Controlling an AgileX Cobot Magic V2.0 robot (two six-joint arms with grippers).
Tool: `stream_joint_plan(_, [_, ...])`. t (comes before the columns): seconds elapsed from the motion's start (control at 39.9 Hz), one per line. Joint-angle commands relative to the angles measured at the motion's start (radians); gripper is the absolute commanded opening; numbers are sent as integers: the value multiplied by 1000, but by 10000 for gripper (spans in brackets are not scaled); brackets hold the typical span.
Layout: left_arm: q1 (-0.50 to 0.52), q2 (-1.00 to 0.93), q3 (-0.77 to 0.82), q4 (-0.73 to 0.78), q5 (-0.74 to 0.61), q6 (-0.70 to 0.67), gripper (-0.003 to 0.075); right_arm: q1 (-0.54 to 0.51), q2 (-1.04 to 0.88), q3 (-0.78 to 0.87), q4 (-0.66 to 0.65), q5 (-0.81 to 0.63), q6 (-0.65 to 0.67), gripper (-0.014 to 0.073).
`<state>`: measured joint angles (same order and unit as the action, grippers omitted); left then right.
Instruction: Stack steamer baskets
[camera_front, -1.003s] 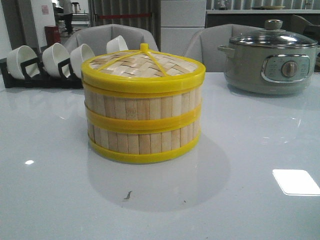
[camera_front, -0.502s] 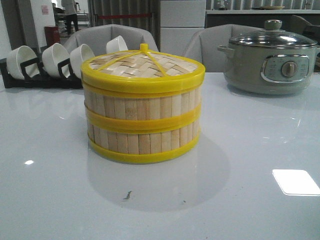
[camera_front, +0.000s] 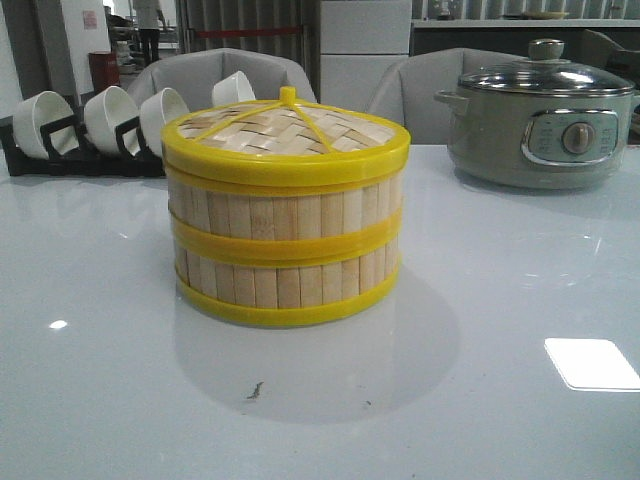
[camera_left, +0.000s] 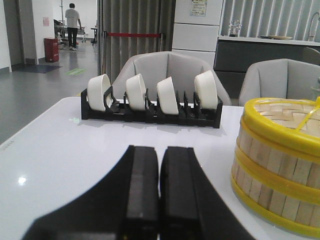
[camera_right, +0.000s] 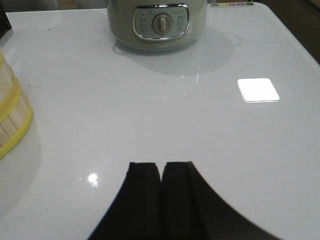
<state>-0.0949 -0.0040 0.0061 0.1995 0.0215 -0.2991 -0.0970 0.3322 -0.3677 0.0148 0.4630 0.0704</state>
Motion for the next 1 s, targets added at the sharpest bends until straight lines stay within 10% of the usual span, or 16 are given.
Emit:
stream_joint_plan(0.0, [1,-13,0,-8,-113,-7,89,-5,4,-29,6,-82,-5,54])
stream_joint_plan(0.25, [38,-13,0,-212,-129,275,89,-5,4,-29,6,-82,-5,54])
stream_joint_plan(0.98, [58,-14,0,-200,-155,275,89,-5,4,-29,6,-82,-5,54])
